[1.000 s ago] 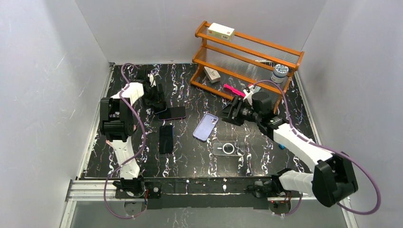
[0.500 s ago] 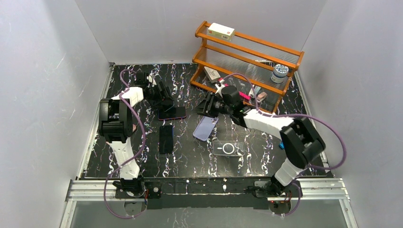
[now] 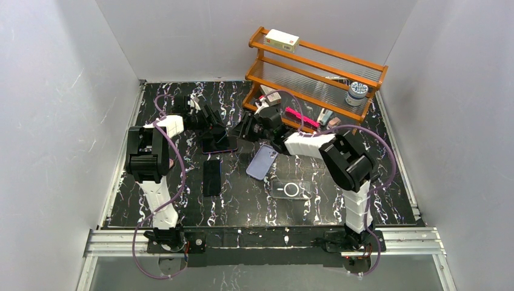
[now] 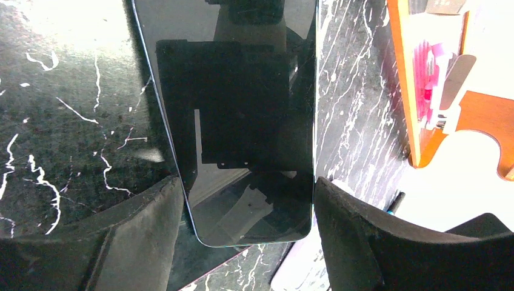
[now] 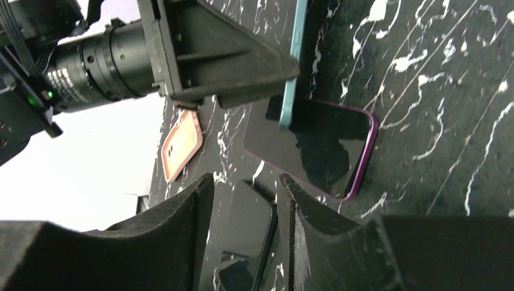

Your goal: Put the phone into the phone case

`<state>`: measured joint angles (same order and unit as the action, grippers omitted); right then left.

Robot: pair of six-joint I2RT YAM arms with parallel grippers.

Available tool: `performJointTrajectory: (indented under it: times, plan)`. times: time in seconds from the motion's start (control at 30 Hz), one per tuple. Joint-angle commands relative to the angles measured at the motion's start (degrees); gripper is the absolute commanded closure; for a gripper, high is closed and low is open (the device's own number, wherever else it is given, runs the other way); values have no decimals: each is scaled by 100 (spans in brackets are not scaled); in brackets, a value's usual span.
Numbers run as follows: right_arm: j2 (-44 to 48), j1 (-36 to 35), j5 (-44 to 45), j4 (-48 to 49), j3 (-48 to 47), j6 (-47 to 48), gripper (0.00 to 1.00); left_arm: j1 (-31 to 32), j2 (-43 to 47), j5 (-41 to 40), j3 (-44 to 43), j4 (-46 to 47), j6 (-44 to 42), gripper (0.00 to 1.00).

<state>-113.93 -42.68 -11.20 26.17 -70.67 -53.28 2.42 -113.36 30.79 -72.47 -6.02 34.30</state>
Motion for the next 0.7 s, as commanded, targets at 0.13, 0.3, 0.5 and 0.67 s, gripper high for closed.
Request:
performJointTrajectory:
  times: [0.13,0.3,0.5,0.67]
  plan:
    - [-497,-46,241,677,-469,419,49,31,325,412,255,90,336,51]
    - [-751,-101,406,929,-523,556,50,33,372,450,343,208,423,51]
    - [-1133,-141,401,838,-998,547,52,47,439,548,459,322,566,52]
    - [-1460,-230,494,844,-1323,588,57,55,494,603,534,391,606,52]
